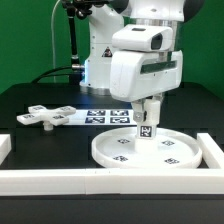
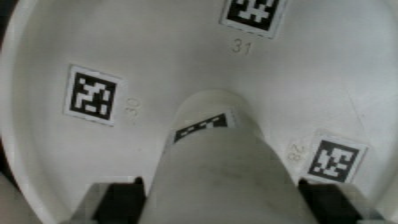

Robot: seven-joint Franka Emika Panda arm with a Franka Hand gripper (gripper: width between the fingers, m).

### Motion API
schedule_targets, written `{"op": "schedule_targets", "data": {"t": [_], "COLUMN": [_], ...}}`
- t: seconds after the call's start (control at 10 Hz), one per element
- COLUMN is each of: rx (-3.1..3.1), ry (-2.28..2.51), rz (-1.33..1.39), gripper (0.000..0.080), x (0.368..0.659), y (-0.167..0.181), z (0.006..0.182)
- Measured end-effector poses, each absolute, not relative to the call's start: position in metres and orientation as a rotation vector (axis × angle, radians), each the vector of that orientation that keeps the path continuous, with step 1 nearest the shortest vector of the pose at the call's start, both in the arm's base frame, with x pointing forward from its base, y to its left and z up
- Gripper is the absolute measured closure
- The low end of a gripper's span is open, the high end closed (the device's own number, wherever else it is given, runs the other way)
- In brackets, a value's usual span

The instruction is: Assemble round table

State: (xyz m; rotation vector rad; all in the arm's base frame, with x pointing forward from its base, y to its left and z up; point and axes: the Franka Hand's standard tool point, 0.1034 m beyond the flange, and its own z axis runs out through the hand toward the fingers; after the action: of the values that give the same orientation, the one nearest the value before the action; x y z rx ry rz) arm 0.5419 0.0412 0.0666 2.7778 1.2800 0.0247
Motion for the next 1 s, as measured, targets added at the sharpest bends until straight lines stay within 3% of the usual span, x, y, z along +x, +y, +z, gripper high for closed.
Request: {"op": "schedule_targets", "data": {"t": [0.2, 0.7, 1.0], "rx": [2.882, 3.170, 3.157], "ry": [1.063, -0.006, -0.322], "rz": [0.036, 0.047, 0.042], "gripper": [0.0390, 0.0390, 0.0390], "x": [0.5416, 0.5383, 0.5384], "y": [0.0401, 0.0394, 0.0393], "z": [0.0665, 0.0638, 0.0639]}}
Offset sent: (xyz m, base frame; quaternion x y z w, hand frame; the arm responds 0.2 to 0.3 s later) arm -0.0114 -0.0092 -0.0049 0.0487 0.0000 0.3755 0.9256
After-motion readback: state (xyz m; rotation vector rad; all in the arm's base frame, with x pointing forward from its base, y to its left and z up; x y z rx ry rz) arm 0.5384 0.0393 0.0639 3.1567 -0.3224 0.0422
